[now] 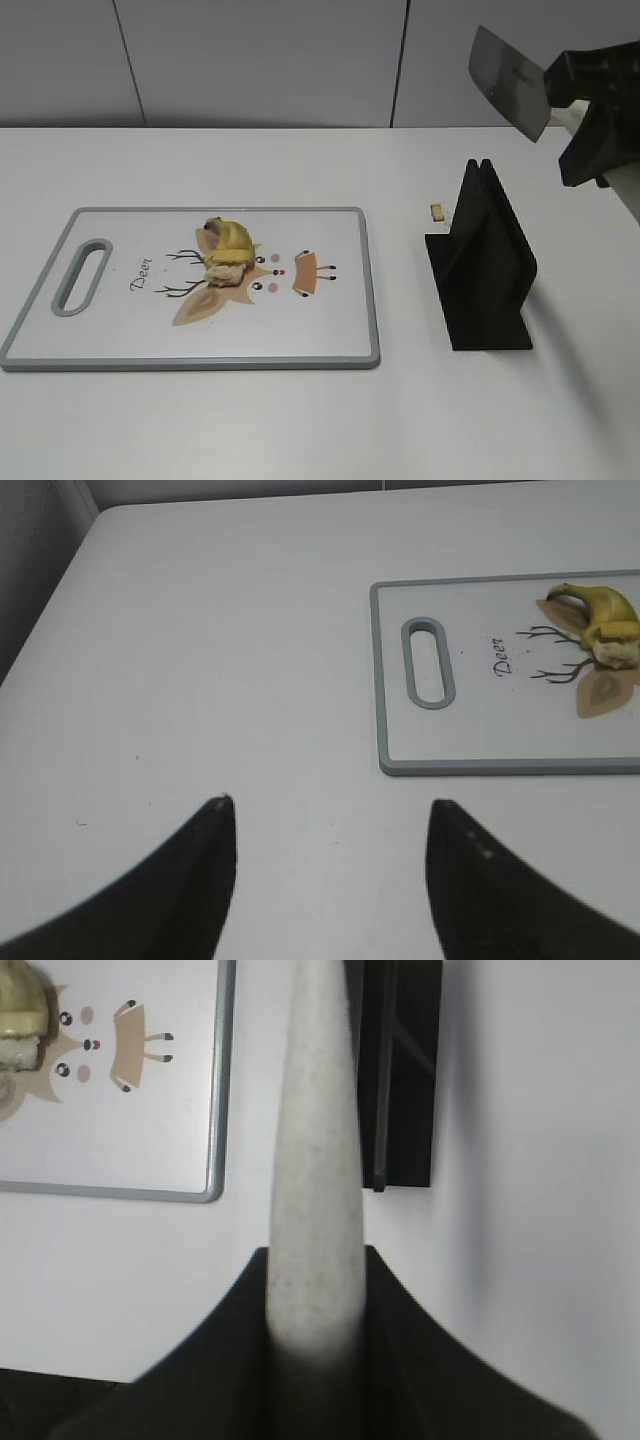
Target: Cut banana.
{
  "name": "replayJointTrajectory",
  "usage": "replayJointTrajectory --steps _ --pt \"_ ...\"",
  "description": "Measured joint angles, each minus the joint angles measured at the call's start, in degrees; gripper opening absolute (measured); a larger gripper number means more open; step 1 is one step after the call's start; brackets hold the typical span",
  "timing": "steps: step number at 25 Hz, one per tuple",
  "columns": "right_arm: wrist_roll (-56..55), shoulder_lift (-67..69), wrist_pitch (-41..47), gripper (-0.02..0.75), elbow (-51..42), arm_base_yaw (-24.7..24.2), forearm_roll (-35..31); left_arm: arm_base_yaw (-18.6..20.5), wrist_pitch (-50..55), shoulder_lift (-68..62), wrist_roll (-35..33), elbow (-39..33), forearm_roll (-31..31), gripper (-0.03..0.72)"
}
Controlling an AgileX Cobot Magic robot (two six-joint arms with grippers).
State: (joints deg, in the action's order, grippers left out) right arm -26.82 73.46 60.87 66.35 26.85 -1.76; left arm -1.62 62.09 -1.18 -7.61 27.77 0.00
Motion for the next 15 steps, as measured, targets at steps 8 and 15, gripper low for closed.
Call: replayJointTrajectory --steps 8,15 --pt "-1.4 1.2 -3.0 0.171 -2.8 0.0 1.8 0.0 0.0 0.0 0.0 0.0 0.0 0.548" --pt "-2.7 3.7 -5.1 0.171 -3.3 0.0 4.2 0.0 0.0 0.0 0.0 0.0 0.0 0.546"
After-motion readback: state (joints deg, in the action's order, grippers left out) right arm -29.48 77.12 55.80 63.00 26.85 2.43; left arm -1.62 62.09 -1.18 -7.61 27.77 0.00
